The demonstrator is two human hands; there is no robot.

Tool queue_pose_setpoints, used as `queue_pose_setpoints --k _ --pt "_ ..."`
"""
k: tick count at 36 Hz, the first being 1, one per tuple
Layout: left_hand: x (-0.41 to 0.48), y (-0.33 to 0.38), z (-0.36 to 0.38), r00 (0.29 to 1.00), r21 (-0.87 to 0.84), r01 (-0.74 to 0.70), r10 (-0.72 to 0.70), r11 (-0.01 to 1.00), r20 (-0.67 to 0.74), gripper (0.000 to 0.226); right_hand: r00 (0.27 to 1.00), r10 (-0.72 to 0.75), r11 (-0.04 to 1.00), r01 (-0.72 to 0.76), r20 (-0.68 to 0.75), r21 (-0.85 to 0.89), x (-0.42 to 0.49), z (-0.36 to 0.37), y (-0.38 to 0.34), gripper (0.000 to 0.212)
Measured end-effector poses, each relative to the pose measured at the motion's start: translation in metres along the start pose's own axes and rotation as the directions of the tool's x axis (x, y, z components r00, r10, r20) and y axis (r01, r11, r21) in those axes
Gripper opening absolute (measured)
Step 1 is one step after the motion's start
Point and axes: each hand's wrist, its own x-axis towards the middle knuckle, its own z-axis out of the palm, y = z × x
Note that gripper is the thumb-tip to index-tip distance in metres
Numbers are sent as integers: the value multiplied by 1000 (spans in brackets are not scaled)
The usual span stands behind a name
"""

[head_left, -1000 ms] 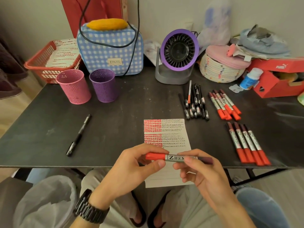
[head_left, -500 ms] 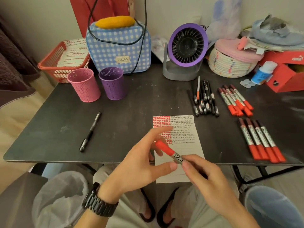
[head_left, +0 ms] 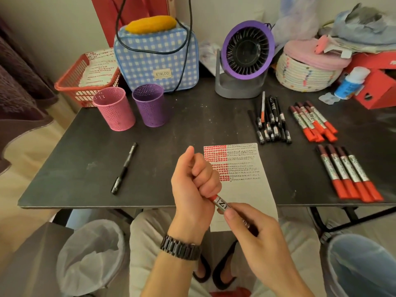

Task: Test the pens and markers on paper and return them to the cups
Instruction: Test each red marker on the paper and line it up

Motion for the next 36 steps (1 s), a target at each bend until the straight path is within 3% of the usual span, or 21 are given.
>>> queue_pose_setpoints --k 4,11,16,20,22,24,27,31,36 --pt "-2 0 5 1000 -2 0 0 1000 -8 53 995 -27 999 32 -96 44 -7 5 -9 23" --pt "-10 -4 12 999 104 -31 33 994 -17 52 994 41 986 -23 -102 168 -14 7 -17 31" --pt "-7 -3 7 998 145 -62 61 987 13 51 988 41 996 -30 -146 80 -16 15 -16 29" --pt "-1 1 -2 997 266 -76 74 961 15 43 996 25 1000 -26 -82 -2 -4 5 -16 26" --pt "-1 -1 -11 987 498 -144 159 855 13 38 998 50 998 -52 -48 -34 4 -7 -16 33" --pt "-3 -4 -19 961 724 -230 267 650 66 33 996 71 996 -74 -56 -54 11 -21 -15 43" --pt "-5 -10 -33 955 846 -252 263 469 139 32 997 59 997 -61 -49 -41 20 -45 -15 38" --pt "-8 -13 -42 983 909 -183 93 375 160 38 996 75 955 -59 -44 291 26 -73 -14 26" --pt "-14 -27 -32 973 917 -230 41 327 229 26 980 177 770 -78 -95 634 28 -77 -6 58"
